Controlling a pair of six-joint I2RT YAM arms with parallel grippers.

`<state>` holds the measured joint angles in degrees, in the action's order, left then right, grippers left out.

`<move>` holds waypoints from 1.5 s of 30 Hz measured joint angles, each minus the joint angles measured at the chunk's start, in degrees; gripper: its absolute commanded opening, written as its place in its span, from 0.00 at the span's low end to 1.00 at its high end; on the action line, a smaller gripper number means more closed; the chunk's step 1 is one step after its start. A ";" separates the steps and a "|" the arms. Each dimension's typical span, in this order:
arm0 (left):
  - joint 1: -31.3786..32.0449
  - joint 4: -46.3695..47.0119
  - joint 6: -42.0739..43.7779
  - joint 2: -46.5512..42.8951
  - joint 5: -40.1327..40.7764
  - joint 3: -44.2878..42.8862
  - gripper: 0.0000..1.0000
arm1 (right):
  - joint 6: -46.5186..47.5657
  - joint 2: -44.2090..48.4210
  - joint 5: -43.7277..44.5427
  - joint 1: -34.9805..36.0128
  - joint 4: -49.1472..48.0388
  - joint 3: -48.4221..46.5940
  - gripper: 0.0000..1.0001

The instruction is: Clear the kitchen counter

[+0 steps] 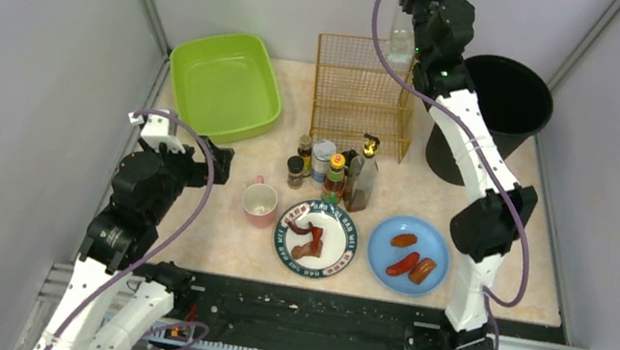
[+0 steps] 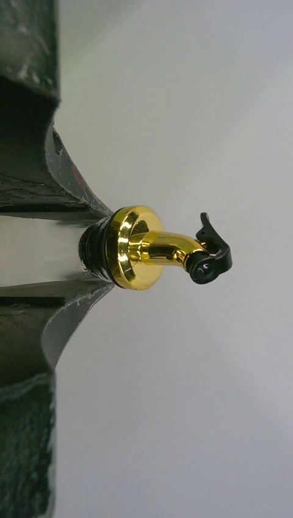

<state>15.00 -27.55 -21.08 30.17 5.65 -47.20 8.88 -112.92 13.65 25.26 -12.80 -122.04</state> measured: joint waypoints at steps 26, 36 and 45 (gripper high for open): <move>-3.32 0.02 0.02 1.57 -0.02 0.26 0.99 | -7.65 -14.97 -6.80 -5.68 -2.32 -7.30 0.00; -4.35 0.02 0.00 1.60 -0.28 0.28 0.98 | -7.93 -14.97 -7.41 -5.92 -7.34 5.95 0.00; -4.46 0.07 0.00 1.60 -0.61 0.35 0.98 | -9.20 -14.62 -7.74 -5.95 -15.26 14.51 0.00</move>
<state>10.55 -27.49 -21.08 31.77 5.04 -46.85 -0.32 -127.55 5.91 19.31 -28.05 -107.53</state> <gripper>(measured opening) 0.983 0.344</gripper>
